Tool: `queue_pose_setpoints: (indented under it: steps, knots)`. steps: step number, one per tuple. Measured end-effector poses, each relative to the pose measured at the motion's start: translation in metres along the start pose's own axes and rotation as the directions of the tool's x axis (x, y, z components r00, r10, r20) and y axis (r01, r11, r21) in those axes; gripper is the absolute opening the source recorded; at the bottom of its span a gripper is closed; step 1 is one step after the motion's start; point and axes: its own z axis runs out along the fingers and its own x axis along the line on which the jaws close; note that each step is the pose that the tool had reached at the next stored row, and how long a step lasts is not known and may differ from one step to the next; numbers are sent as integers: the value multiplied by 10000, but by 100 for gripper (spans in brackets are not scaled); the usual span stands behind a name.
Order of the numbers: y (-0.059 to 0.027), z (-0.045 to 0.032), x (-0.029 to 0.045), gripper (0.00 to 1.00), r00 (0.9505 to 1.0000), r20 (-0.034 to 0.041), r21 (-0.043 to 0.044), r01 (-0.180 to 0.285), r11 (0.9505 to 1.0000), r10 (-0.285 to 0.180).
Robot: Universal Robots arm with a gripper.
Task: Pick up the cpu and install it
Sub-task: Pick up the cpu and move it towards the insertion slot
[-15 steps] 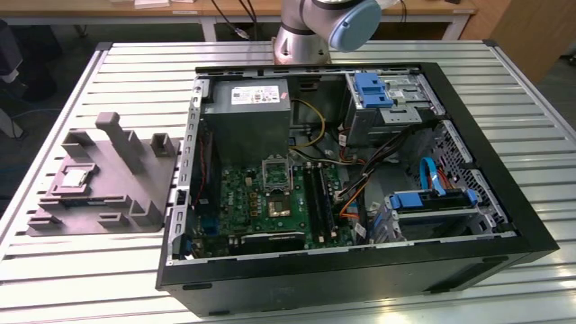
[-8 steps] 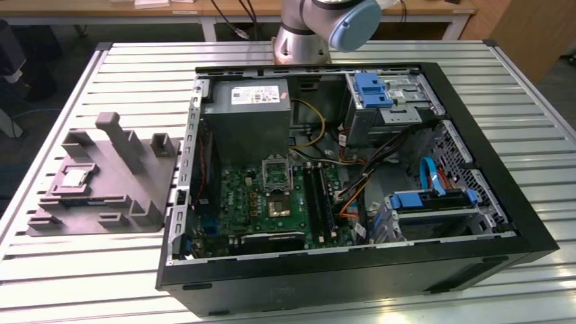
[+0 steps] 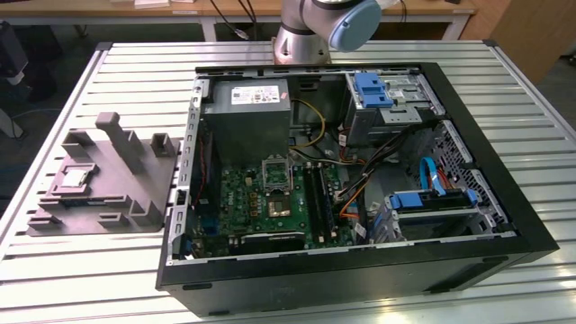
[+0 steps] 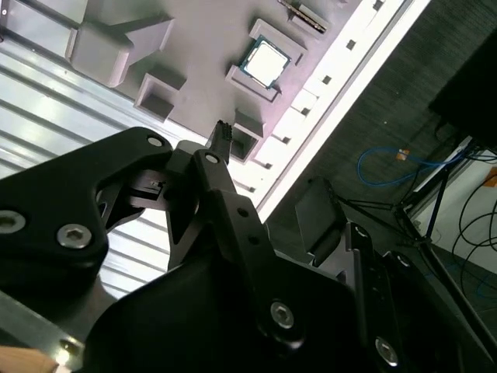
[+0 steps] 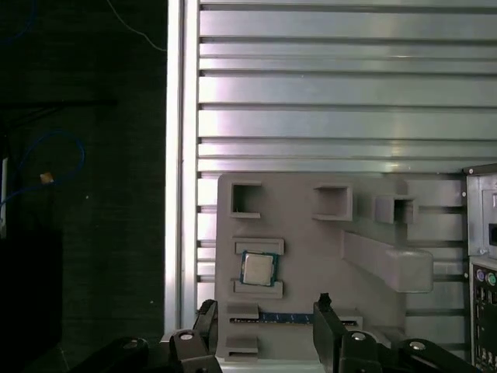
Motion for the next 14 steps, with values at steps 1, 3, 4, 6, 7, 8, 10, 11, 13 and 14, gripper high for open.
queue_pose_setpoints:
  steps: [1, 3, 4, 6, 7, 8, 10, 11, 13, 14]
  knots:
    - [0, 4, 0, 60, 10000, 1, -1, 0, 10000, 0]
    - [-1, 10, 0, 60, 10000, -1, 0, 0, 10000, 0]
    - [-1, 12, 0, 60, 10000, 0, 0, 0, 10000, 0]
    - [-1, 15, 0, 60, 10000, -1, 0, 0, 10000, 0]
    - [-1, 21, 0, 60, 10000, 0, 0, 1, 10000, -1]
    - [-1, 27, 0, 60, 10000, 1, -1, 2, 10000, -2]
    - [-1, 30, 0, 60, 10000, 0, 0, 2, 10000, -2]
    - [-1, 32, 0, 60, 10000, 1, -1, 3, 10000, -3]
    - [-2, 37, 0, 60, 10000, 0, -1, 3, 10000, -3]
    - [-2, 40, 0, 60, 10000, 0, 0, 4, 10000, -4]
